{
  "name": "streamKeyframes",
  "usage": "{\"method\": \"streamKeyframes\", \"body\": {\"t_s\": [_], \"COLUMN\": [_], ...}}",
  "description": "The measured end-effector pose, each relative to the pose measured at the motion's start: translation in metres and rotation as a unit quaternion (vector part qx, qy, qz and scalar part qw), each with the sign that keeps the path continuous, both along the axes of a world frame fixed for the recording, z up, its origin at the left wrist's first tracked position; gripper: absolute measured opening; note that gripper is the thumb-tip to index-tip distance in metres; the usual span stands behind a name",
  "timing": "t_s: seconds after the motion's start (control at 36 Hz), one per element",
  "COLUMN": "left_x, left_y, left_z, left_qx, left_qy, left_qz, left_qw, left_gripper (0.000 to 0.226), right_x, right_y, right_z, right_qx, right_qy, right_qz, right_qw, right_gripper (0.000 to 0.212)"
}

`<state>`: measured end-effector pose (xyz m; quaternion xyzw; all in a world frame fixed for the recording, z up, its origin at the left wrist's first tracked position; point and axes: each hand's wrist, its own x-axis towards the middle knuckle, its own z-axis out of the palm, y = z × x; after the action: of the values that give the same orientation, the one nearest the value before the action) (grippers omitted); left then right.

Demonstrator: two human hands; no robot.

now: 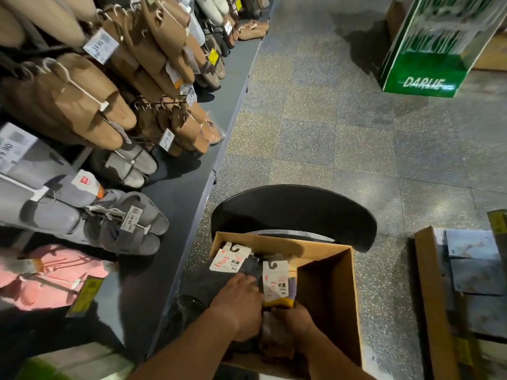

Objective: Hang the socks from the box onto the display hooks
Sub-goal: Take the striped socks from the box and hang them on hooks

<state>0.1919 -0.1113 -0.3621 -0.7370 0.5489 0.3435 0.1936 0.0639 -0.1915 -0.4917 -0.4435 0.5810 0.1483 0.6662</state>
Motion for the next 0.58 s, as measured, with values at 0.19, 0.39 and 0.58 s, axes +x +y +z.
{"method": "streamKeyframes", "body": {"t_s": [0.19, 0.39, 0.58], "left_x": [-0.007, -0.002, 0.008], "left_y": [0.003, 0.005, -0.006], "left_z": [-0.009, -0.009, 0.009], "left_qx": [-0.004, -0.033, -0.137], "left_qy": [-0.014, 0.022, 0.221], "left_qz": [-0.012, 0.014, 0.382], "left_qw": [1.000, 0.999, 0.887], "left_gripper": [0.048, 0.045, 0.022], "right_x": [0.015, 0.012, -0.017], "right_y": [0.016, 0.004, -0.023], "right_z": [0.017, 0.017, 0.085], "right_qx": [-0.167, -0.108, -0.059], "right_qy": [0.099, -0.016, -0.173], "right_qz": [0.154, 0.014, -0.100], "right_qw": [0.969, 0.994, 0.978], "right_gripper": [0.027, 0.032, 0.041]}}
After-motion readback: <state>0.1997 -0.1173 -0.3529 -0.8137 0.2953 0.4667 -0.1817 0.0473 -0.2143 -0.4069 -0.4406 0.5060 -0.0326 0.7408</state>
